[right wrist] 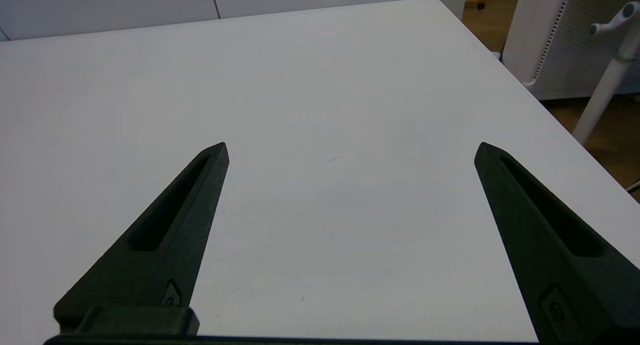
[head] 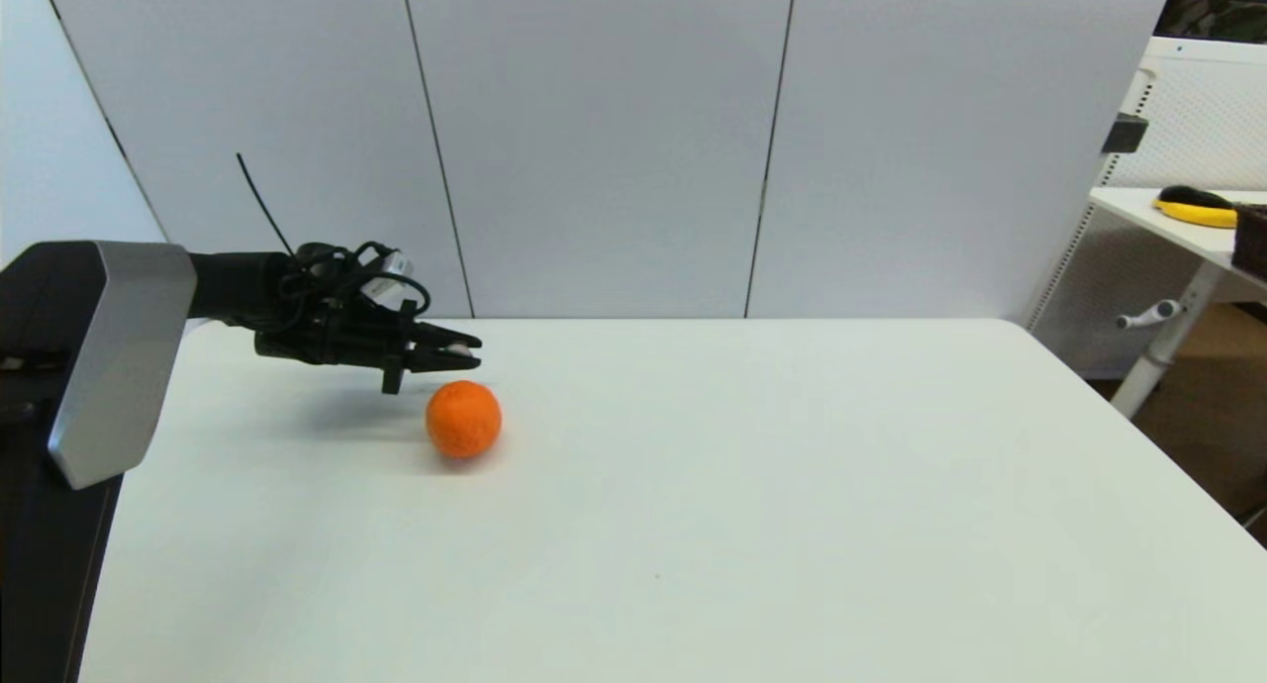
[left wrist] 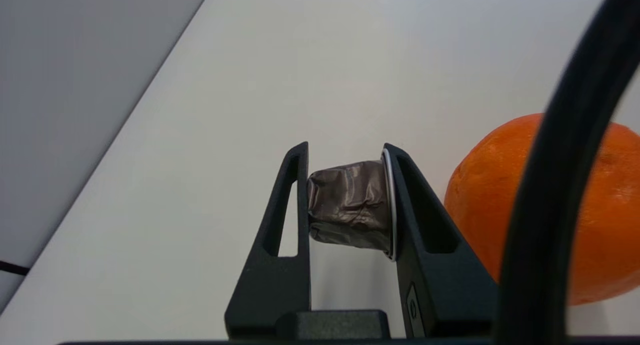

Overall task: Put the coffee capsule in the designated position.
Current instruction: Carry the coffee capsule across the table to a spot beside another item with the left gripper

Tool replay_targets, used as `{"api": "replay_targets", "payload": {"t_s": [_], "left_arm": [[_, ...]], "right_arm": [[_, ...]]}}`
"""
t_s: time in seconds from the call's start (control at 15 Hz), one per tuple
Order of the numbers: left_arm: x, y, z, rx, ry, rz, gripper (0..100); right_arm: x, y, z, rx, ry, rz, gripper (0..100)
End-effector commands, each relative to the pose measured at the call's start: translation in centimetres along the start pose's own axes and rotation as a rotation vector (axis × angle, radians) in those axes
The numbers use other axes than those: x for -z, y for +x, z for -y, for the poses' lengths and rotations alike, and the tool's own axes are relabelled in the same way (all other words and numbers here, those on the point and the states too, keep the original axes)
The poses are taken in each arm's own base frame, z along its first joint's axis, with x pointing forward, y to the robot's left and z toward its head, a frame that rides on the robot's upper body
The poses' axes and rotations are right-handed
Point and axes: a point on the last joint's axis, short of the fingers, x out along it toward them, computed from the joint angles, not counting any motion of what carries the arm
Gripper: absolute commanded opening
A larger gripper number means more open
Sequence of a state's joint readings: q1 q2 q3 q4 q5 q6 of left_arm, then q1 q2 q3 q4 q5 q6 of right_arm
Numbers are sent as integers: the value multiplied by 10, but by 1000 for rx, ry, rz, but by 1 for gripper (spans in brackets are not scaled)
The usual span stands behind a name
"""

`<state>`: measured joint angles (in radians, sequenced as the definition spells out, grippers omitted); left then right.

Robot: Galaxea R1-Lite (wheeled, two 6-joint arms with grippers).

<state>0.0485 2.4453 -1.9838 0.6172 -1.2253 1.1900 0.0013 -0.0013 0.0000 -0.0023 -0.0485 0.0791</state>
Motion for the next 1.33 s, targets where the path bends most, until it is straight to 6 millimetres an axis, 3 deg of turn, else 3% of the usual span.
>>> {"api": "replay_targets", "payload": {"t_s": [0.07,0.6,0.67,1.07,1.33], "left_arm": [[6,7,0,16,-2,6,0],[7,14,0,29,2,9,0],[8,14,-1,26,5,9,100],[1,10,-1,15,27,9,100],[-42,-16,3,-91,66,-84,100]], "right_arm": [[0,0,0,0,1,-2,100],[0,0,0,0,1,-2,100],[0,0,0,0,1,-2,100],[0,0,0,0,1,-2,100],[0,0,0,0,1,-2,100]]}}
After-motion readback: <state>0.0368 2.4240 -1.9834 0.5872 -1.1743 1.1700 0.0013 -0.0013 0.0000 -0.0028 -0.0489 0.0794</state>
